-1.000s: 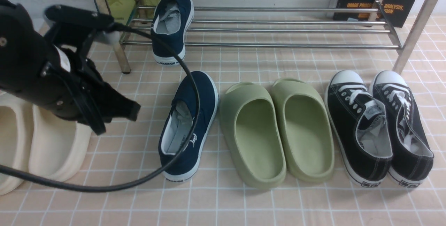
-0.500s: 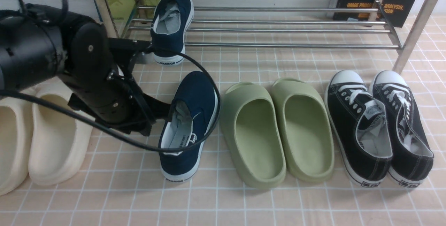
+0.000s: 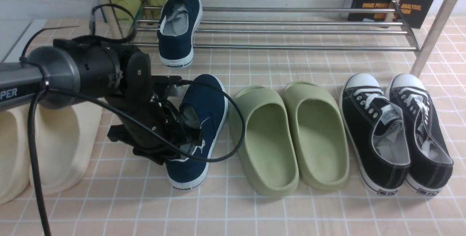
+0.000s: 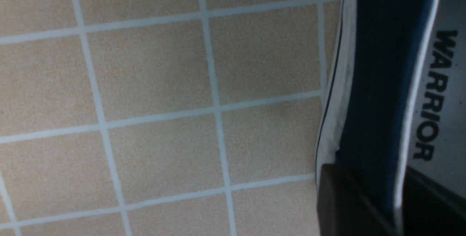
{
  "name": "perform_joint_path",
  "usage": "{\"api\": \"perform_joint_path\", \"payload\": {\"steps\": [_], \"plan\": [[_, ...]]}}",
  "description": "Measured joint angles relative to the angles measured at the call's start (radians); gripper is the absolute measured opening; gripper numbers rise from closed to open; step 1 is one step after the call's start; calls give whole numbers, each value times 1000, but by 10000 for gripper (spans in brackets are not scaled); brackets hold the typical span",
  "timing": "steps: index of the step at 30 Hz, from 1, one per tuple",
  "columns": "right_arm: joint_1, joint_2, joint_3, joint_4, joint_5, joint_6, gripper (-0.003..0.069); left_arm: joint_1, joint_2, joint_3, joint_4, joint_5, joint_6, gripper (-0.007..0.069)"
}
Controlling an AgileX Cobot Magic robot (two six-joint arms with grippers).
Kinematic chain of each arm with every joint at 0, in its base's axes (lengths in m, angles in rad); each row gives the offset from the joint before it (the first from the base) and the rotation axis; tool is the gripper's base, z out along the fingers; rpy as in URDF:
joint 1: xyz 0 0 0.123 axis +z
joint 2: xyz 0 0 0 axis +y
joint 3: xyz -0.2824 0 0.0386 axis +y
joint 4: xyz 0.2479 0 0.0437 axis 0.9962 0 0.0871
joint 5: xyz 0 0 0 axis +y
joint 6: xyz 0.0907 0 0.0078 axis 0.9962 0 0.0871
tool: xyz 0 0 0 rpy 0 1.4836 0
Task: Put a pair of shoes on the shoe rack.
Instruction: Use the left arm to grab the shoe closest to it, then use the left arm to put a shoe into the shoe rack
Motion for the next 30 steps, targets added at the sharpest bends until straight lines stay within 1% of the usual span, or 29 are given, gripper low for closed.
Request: {"api": "perform_joint_path", "payload": {"steps": [2,3,5,10,12,15,21,24,26,30], "plan": [[0,0,0,0,0,0,238,-1,-7,0,1,0,0,57],[0,0,0,0,0,0,238,-1,-15,0,8,3,0,40],[0,0,0,0,0,0,238,0,-50,0,17,13,0,30],[0,0,0,0,0,0,238,0,-167,-19,18,64,-10,30],[0,0,0,0,0,0,238,0,-216,-78,17,70,-39,30],[0,0,0,0,0,0,238,-1,-224,-148,4,63,-68,30],[0,0,0,0,0,0,238,-2,-126,-267,-5,46,-149,30],[0,0,0,0,0,0,238,-2,-28,-326,-5,38,-225,30],[0,0,0,0,0,0,238,-2,14,-350,-6,36,-254,30],[0,0,0,0,0,0,238,-2,91,-413,-8,-2,-306,32]]}}
